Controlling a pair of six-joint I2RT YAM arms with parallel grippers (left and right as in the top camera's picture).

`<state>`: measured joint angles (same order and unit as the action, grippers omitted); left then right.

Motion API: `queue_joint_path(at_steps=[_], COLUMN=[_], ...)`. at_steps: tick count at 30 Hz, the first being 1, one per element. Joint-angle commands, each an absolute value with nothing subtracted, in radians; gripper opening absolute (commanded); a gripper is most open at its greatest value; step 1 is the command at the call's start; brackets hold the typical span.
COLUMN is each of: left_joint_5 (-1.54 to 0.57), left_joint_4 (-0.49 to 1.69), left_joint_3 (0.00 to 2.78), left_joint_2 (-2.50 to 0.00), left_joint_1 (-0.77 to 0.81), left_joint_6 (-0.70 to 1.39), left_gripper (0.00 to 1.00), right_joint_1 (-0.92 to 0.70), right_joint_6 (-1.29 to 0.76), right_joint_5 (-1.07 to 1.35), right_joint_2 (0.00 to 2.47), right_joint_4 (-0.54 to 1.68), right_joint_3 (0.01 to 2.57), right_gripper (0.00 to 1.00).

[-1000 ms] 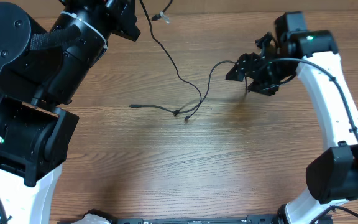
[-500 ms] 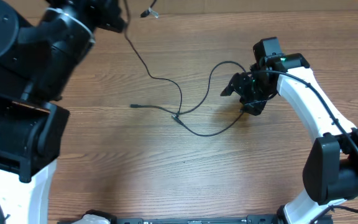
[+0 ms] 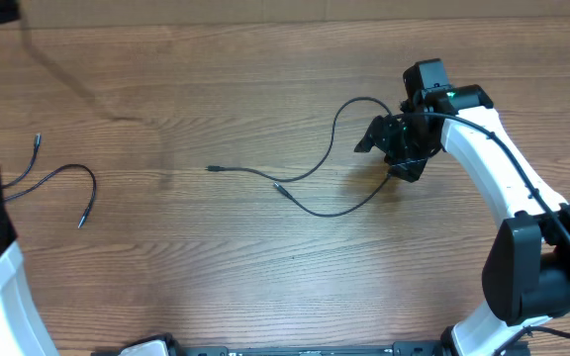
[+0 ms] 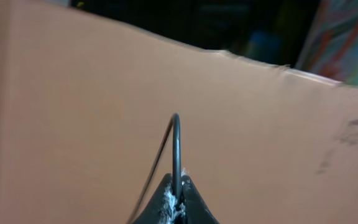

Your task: Untangle cables

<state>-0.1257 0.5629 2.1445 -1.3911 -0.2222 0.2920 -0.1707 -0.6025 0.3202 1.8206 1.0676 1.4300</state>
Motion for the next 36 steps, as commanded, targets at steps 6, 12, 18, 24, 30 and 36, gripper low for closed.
queue_joint_path(at_steps=[6, 12, 18, 24, 30, 36], left_joint_5=[0.057, 0.294, 0.346, 0.274, 0.057, -0.083], left_joint_4=[0.617, 0.599, 0.614, 0.645, 0.82, 1.065], left_joint_3=[2.162, 2.162, 2.162, 2.163, 2.163, 2.156], left_joint_2=[-1.554, -1.718, -1.833, -1.818, -1.771, -1.787], left_joint_1=[-0.27, -0.287, -0.331, -0.305, -0.226, -0.012], left_joint_6=[0.133, 0.127, 0.163, 0.17, 0.233, 0.205], left_gripper=[0.04, 0.04, 1.0, 0.99, 0.99, 0.89], right_joint_1=[-0.168, -0.168, -0.168, -0.167, -0.133, 0.022], right_joint_6=[-0.593, -0.572, -0.528, -0.508, -0.483, -0.435], right_joint_5=[0.307, 0.308, 0.308, 0.307, 0.283, 0.285], right_joint_2=[1.816, 1.816, 1.816, 1.816, 1.816, 1.816], right_joint_4=[1.087, 1.109, 1.135, 1.114, 1.119, 1.193], right_joint_3=[1.427, 1.427, 1.427, 1.428, 1.452, 1.56], right_gripper=[0.76, 0.76, 0.77, 0.77, 0.76, 0.76])
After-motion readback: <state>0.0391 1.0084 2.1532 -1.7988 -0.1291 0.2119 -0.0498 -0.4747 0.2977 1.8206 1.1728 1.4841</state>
